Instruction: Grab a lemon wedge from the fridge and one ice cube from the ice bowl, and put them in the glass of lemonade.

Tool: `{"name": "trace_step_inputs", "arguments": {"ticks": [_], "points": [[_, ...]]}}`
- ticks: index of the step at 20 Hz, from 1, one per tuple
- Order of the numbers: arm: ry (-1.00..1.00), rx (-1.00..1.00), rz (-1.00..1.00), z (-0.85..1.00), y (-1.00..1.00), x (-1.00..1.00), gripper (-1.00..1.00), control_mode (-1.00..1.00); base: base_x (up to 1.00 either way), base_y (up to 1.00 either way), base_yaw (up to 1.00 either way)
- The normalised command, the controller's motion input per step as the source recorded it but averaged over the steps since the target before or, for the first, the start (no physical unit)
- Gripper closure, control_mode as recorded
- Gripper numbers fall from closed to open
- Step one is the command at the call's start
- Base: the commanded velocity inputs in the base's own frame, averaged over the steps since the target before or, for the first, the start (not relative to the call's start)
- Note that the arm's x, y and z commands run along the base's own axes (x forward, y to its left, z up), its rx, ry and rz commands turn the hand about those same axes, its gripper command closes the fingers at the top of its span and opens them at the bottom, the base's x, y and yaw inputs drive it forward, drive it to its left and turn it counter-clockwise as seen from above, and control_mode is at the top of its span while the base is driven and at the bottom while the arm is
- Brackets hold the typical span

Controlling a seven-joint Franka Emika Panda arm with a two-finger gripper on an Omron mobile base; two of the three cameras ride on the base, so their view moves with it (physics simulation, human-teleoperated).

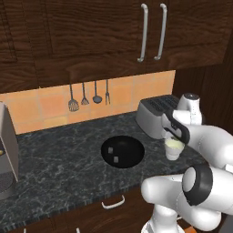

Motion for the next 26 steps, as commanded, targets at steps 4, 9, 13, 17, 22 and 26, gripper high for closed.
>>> {"name": "trace_step_inputs", "arguments": {"ticks": [4,9,13,17,22,26], "points": [[0.00,0.00,0.00,0.01,0.00,0.00,1.00,-1.00,0.00,0.00,0.00],[-0.01,0.00,-0.01,0.01,0.00,-0.01,1.00,-1.00,0.00,0.00,0.00],[0.00,0.00,-0.01,0.31,0.00,-0.08,1.00,-1.00,0.00,0.00,0.00],[0.00,0.00,-0.01,0.21,0.00,-0.01,1.00,-1.00,0.00,0.00,0.00],[0.00,0.00,0.00,-0.06,0.00,-0.05,1.00,-1.00,0.00,0.00,0.00],[0.00,0.00,0.00,-0.03,0.00,0.00,1.00,-1.00,0.00,0.00,0.00]]}}
